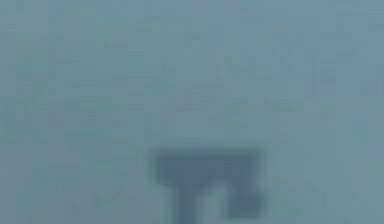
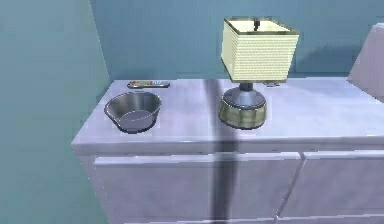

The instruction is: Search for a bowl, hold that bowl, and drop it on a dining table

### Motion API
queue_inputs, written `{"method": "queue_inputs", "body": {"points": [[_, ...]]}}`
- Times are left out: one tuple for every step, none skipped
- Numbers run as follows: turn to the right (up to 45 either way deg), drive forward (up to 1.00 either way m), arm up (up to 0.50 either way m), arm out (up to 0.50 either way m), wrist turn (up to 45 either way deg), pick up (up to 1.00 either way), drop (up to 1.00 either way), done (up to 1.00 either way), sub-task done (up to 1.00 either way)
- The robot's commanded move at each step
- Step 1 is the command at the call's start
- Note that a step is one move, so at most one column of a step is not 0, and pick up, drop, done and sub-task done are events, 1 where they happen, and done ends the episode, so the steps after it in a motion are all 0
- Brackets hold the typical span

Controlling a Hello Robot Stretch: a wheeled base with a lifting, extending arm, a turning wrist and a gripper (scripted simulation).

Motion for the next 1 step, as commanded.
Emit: {"method": "queue_inputs", "body": {"points": [[-12.0,0.00,0.00,0.00,0.0,0.00,0.00,0.00,0.00]]}}
